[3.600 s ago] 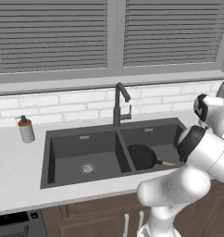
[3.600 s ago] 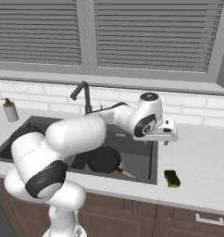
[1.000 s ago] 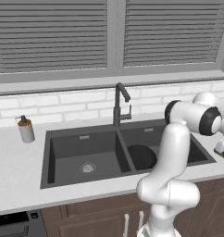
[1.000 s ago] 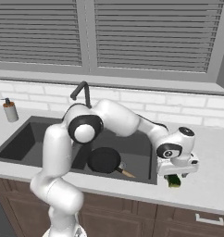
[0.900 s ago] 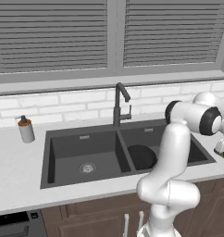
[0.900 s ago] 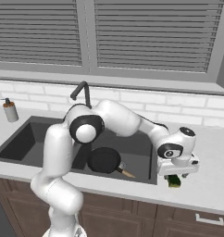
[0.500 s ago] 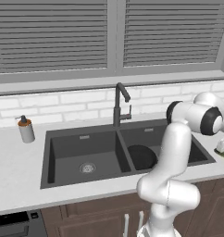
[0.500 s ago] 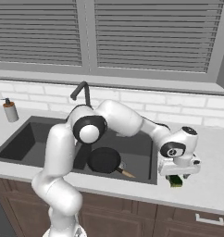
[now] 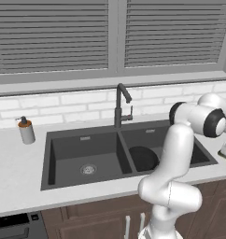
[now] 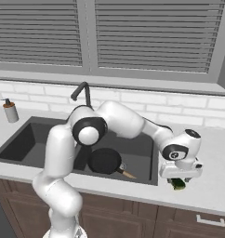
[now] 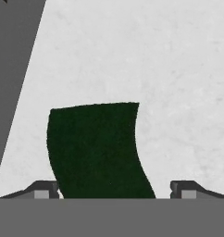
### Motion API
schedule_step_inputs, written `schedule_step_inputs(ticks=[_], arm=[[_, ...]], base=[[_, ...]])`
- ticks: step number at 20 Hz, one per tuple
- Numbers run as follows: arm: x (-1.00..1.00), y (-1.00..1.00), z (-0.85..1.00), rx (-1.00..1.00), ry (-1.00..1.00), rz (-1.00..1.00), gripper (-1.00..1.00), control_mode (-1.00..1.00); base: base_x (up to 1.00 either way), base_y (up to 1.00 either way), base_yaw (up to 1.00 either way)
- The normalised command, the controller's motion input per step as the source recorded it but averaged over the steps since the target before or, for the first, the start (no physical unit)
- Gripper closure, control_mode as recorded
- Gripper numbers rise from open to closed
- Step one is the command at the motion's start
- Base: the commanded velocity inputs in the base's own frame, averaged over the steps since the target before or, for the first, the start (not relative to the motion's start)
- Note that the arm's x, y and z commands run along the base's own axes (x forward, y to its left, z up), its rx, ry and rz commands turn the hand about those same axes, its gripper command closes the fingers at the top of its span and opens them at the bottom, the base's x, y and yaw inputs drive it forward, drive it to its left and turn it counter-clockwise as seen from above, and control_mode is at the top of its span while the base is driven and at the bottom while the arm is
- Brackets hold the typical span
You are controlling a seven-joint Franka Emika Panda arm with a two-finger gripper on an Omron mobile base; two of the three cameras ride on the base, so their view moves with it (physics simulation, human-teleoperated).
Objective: Pick the pan and sponge and place them into the sink. Then turn on the water.
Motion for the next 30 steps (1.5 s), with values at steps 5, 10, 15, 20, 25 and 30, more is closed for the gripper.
schedule_step_inputs(ticks=[5,10,15,20,25,30], arm=[[-0.22,0.33,-0.23,0.0,-0.03,0.0,-1.0,-1.0],[-0.05,0.22,-0.1,0.0,-0.01,0.0,-1.0,-1.0],[0.07,0.1,-0.18,0.0,0.0,0.0,-1.0,-1.0],[0.03,0.09,-0.47,0.0,0.0,0.0,1.0,-1.0],[0.0,0.06,-0.22,0.0,0.0,0.0,1.0,-1.0],[0.0,0.0,0.0,0.0,0.0,0.0,1.0,-1.0]], base=[[0.0,0.0,0.0],[0.0,0.0,0.0],[0.0,0.0,0.0],[0.0,0.0,0.0],[0.0,0.0,0.0],[0.0,0.0,0.0]])
